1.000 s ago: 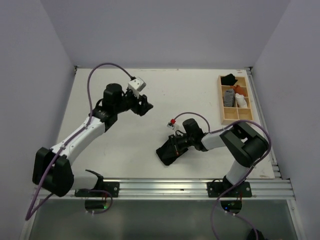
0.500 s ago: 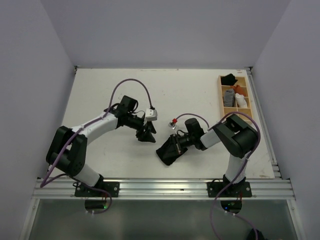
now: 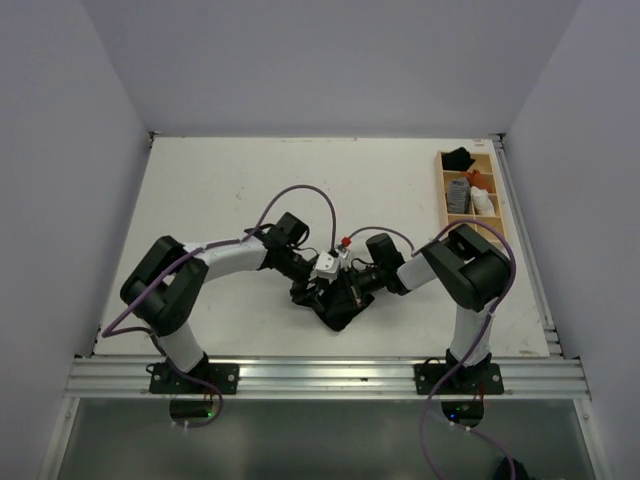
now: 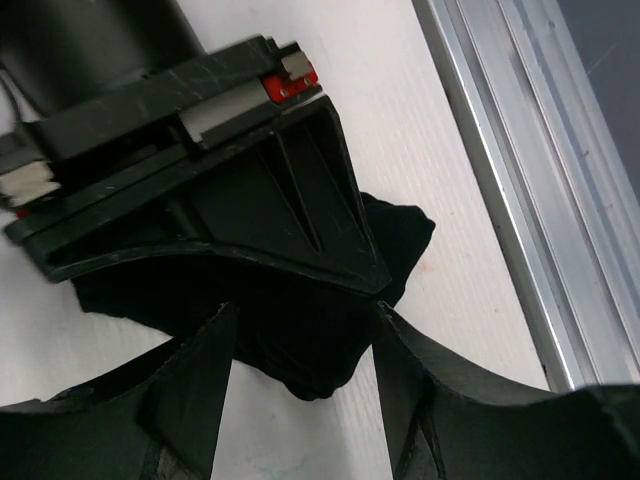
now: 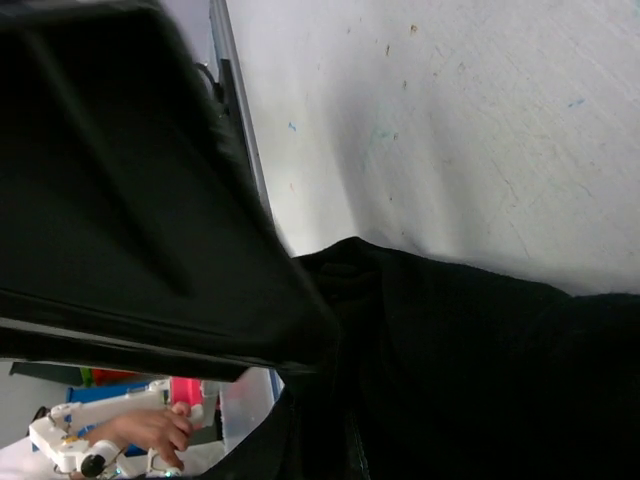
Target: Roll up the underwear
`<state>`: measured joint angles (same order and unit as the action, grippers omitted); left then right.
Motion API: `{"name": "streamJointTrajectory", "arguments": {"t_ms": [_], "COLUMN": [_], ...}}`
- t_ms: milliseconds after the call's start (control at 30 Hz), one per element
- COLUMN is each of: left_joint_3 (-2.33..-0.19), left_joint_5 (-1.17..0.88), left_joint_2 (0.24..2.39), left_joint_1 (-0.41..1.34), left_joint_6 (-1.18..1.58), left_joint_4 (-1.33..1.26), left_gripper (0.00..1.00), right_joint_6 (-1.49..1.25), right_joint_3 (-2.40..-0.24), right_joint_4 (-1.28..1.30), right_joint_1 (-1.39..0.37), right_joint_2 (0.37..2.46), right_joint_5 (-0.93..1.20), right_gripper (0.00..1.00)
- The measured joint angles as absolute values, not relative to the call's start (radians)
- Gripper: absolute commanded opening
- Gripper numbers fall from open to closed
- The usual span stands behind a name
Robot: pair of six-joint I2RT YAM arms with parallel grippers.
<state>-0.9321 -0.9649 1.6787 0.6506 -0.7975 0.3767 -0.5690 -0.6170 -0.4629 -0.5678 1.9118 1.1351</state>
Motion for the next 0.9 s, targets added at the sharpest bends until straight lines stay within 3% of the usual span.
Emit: {"name": "streamJointTrajectory", "arguments": {"t_ms": [267,367,500,567,667,733,900], "left_joint_3": [-0.979,-1.019,-1.044,-1.063,-1.092,-1.108,-1.168], "left_joint_5": [-0.935,-0.935,-0.951,-0.967,-0.999,-1.019,-1.049], "left_joint_2": [1.755,1.787,1.815,1.834,1.863,1.881,1.931], "left_joint_1": [0.682,0.686,0.690,0.690,0.689,0.690,0.699], "left_joint_6": [-0.918,-0.963,-1.008,-1.034,-1.070,-1.093,-1.139], "left_joint_4": [0.468,0.521,0.575,0.609,0.652,0.674,0.737], "left_gripper": [0.57,0.50,0.29,0.19,0.13,0.11,0.09], "right_joint_6": [-0.557,-0.557,-0.557,-0.557,-0.558,-0.559,-0.560], "right_joint_3": [-0.633,-0.634,-0.634,-0.634,-0.624,-0.606,-0.574], "right_joint_4": [-0.432,-0.429,-0.419,-0.403,-0.369,-0.350,-0.293], "right_joint_1": [-0.562,-0.560,-0.558,-0.554,-0.554,-0.554,-0.557], "right_joint_2": [1.926,1.927,1.927,1.923,1.893,1.858,1.774], "right_joint_5": [1.152,1.153,1.152,1.151,1.126,1.095,1.013], "right_gripper": [0.00,0.01,0.05,0.09,0.19,0.26,0.32]}}
